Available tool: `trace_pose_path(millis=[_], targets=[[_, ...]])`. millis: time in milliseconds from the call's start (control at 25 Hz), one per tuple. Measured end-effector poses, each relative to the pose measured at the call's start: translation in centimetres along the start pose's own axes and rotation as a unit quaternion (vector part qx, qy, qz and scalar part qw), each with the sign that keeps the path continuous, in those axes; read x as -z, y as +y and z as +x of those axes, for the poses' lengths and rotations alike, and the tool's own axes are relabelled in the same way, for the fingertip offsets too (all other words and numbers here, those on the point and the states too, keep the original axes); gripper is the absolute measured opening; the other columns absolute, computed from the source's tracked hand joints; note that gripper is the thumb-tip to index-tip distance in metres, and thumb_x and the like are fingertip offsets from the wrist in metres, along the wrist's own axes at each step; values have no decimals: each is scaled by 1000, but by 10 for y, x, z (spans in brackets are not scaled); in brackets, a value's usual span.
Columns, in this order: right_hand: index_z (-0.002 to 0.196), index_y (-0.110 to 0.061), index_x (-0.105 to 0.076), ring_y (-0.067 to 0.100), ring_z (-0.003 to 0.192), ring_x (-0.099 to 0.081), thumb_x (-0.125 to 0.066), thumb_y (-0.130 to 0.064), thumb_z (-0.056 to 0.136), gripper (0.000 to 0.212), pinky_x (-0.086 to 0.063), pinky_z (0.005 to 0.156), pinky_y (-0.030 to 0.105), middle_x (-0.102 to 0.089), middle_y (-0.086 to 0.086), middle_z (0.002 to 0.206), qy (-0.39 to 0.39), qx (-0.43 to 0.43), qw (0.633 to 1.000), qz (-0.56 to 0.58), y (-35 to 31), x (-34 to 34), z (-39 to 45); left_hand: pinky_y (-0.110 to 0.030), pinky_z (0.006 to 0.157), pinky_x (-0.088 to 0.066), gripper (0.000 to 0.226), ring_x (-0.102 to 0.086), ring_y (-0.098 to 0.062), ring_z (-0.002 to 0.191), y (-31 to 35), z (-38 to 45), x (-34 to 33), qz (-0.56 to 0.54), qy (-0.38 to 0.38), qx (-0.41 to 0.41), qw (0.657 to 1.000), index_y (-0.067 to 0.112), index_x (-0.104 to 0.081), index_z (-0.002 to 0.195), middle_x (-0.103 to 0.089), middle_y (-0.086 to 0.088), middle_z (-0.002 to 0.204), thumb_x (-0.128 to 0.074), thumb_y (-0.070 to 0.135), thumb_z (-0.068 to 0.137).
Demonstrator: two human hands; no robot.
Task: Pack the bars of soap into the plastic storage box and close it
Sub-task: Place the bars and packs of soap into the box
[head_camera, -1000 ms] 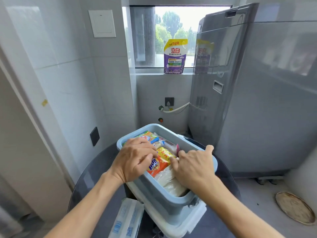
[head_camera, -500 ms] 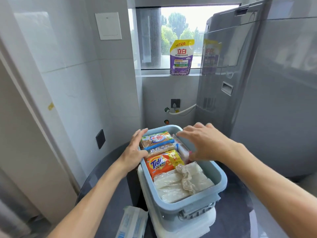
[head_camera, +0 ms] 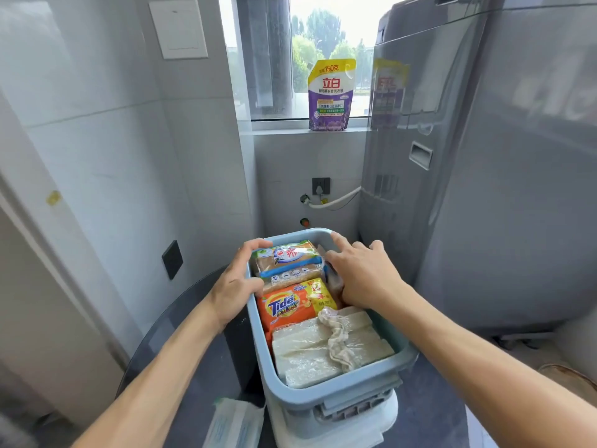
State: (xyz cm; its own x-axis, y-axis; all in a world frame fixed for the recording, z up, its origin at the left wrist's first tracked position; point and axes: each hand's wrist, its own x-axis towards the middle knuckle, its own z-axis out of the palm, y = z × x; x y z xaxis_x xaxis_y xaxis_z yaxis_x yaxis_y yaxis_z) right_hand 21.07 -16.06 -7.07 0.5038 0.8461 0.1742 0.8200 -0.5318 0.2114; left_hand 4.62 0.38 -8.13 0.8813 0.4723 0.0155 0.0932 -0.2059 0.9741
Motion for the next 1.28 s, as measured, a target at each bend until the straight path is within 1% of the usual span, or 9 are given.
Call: trace_pose_path(millis=[240,360,440,560,640,840,960,1160,1280], targets=[[119,-21,-66,29,122,-49,-57,-25,88,32,-47,94,43,-45,3,149,15,-13,978,208,3,21,-28,-23,58,-56,69,-68,-24,92,9,-12,-14,-19,76,10,997,42,-40,133,-58,-7,124,-58,4,79],[91,-20,-73,25,98,-60,-62,-18,80,16,-50,79,40,-72,-4,98,194,33,966,171,7,28,-61,-16,53,-54,65,-71,-13,86,0,-29,-18,-15,143,21,989,46,-39,135,-62,5,116,-66,14,85],[87,-28,-69,15,79,-58,-62,-27,81,10,-50,67,35,-69,-13,83,158,78,968,179,4,37,-73,-14,54,-53,60,-71,-1,83,-8,-42,-25,-15,136,37,990,48,-47,128,-65,11,109,-67,24,77],[107,-34,-66,6,80,-48,-60,-41,90,20,-48,70,31,-68,-15,96,25,107,974,198,-5,41,-61,-12,54,-52,52,-70,1,81,-8,-49,-29,2,135,41,990,48,-53,121,-69,14,104,-62,21,78],[115,-33,-64,8,89,-51,-57,-45,92,28,-48,75,30,-67,-10,108,-16,102,974,202,-17,44,-41,-13,55,-50,49,-69,2,81,-2,-48,-28,33,141,37,989,46,-54,121,-69,16,103,-60,19,80],[117,-33,-65,20,105,-55,-55,-49,86,37,-50,88,39,-67,-4,115,-62,112,980,155,-33,42,-16,-36,84,-55,51,-65,-6,96,-1,-49,-32,61,138,46,988,50,-52,119,-65,15,115,-49,31,72],[124,-35,-61,19,111,-54,-54,-53,86,43,-48,93,41,-63,-6,122,-106,110,973,171,-26,44,-18,-32,78,-57,45,-67,-6,93,-4,-48,-32,56,141,34,988,50,-52,119,-65,12,117,-51,31,77],[103,-31,-72,17,95,-63,-58,-45,86,26,-52,78,35,-71,-11,99,-12,92,974,205,-26,42,-6,-30,76,-55,47,-67,-3,90,-5,-50,-33,50,141,32,988,51,-52,116,-66,14,114,-49,33,73],[118,-29,-63,17,99,-59,-64,-42,84,36,-49,78,34,-66,-8,112,24,39,976,211,-14,40,23,-31,73,-57,49,-69,-4,86,-6,-47,-30,45,138,29,989,53,-51,116,-67,14,111,-51,32,72]])
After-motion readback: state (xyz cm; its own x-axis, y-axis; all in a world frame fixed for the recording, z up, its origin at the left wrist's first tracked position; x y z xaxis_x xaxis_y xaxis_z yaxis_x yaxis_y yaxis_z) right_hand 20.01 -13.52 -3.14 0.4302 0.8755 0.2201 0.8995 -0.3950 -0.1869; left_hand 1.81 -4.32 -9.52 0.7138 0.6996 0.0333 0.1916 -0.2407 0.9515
